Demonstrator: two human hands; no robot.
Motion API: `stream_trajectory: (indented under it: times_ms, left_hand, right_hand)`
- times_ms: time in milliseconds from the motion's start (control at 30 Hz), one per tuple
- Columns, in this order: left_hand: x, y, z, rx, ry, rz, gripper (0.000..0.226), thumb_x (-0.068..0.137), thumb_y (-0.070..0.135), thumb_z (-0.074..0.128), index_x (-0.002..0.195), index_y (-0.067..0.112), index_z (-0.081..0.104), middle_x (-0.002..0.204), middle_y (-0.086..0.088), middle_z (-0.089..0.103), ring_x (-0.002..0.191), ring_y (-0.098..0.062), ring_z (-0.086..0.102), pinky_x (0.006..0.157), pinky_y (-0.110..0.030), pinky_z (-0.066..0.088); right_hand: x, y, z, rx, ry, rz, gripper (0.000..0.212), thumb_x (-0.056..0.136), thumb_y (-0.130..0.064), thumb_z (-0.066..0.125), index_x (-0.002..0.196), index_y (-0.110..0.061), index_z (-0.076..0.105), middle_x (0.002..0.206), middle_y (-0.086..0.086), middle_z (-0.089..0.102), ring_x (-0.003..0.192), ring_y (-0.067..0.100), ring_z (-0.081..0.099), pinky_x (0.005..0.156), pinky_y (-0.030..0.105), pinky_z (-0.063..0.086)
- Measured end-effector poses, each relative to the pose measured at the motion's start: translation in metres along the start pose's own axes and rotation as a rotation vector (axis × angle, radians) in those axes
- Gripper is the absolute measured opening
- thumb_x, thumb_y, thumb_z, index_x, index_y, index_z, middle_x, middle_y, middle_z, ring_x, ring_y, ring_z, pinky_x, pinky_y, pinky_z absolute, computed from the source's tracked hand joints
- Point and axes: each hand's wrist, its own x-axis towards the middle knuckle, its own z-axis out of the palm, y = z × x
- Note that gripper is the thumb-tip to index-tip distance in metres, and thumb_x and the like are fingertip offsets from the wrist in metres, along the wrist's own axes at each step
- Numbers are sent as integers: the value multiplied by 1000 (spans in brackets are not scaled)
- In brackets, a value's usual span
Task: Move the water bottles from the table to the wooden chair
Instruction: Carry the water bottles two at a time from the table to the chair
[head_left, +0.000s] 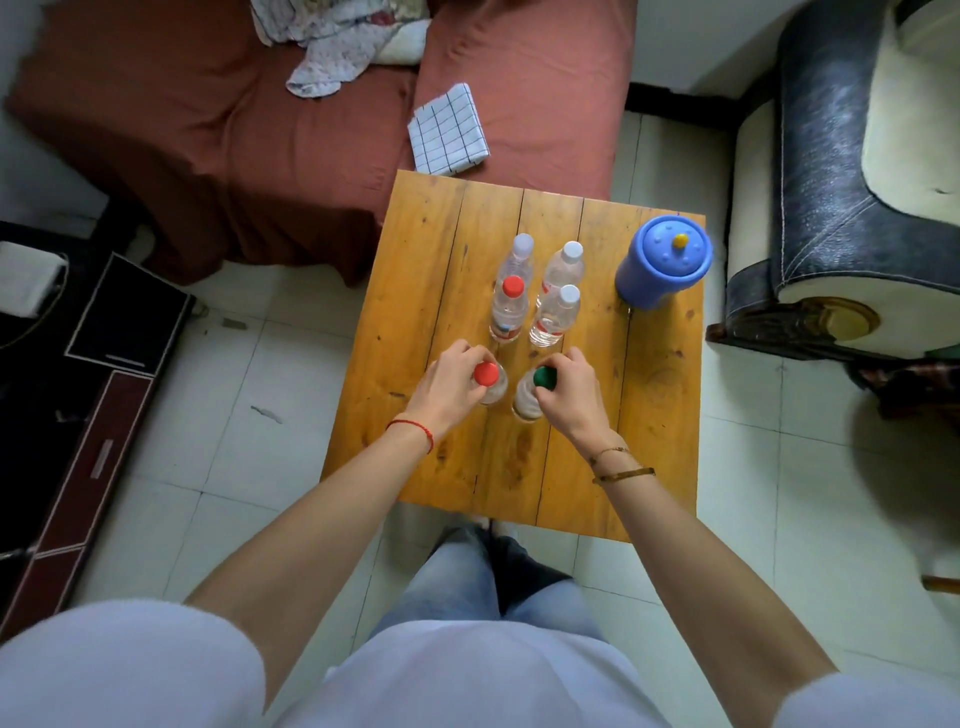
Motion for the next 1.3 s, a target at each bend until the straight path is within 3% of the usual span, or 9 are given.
stream_trajectory:
  times_ms: [100, 367, 667, 800, 967, 1033, 1300]
  left_hand:
    - [-34, -3, -7, -26, 26, -10, 33, 81, 13, 71, 112, 17, 61, 108, -5, 59, 102, -20, 59, 87, -37, 55]
    - [-135, -10, -15, -117, 140, -103, 33, 79, 10, 73, 109, 19, 63, 106, -4, 60, 97, -16, 58, 85, -33, 55]
    - [-257, -16, -20, -233, 388, -286, 34, 75, 10, 76, 106, 18, 67, 103, -4, 64, 91, -13, 61, 80, -20, 53]
    - [-313, -23, -23, -288, 512, -381, 31, 71, 12, 76, 100, 21, 68, 99, -2, 65, 89, -13, 62, 80, -27, 56]
    - [-387, -38, -26, -341, 661, -542, 31, 72, 11, 77, 100, 21, 68, 99, 0, 64, 83, -7, 60, 73, -4, 45]
    - [-419, -50, -26, -360, 716, -592, 31, 72, 11, 78, 99, 22, 69, 98, 1, 65, 79, -5, 60, 71, -1, 43]
    - [-573, -106, -25, -393, 896, -778, 34, 75, 15, 78, 107, 20, 67, 102, 5, 63, 87, -8, 61, 77, -10, 49]
  right_hand:
    - [-27, -11, -1, 12, -14, -32, 18, 82, -9, 65, 100, -8, 62, 99, 4, 51, 86, 17, 54, 67, 15, 42]
    - [-93, -52, -9, 31, -83, -202, 24, 80, -10, 68, 103, -6, 62, 102, 5, 51, 89, 20, 53, 77, 29, 50]
    - [-157, -103, 4, -90, -280, -452, 27, 80, -11, 71, 106, -10, 64, 102, 0, 51, 88, 16, 51, 71, 20, 41]
    - [-188, -129, 24, -159, -362, -579, 23, 80, -10, 70, 103, -11, 65, 100, 0, 50, 90, 19, 51, 72, 21, 40]
    - [-234, -168, 62, -244, -469, -730, 29, 81, -14, 69, 109, -13, 65, 109, 4, 55, 88, 16, 47, 69, 16, 34]
    - [-255, -187, 82, -271, -504, -783, 30, 81, -16, 69, 111, -14, 64, 111, 3, 56, 88, 14, 45, 72, 18, 33]
    - [-377, -260, 175, -281, -618, -898, 25, 80, -14, 68, 105, -14, 67, 109, 2, 56, 89, 15, 53, 77, 21, 41]
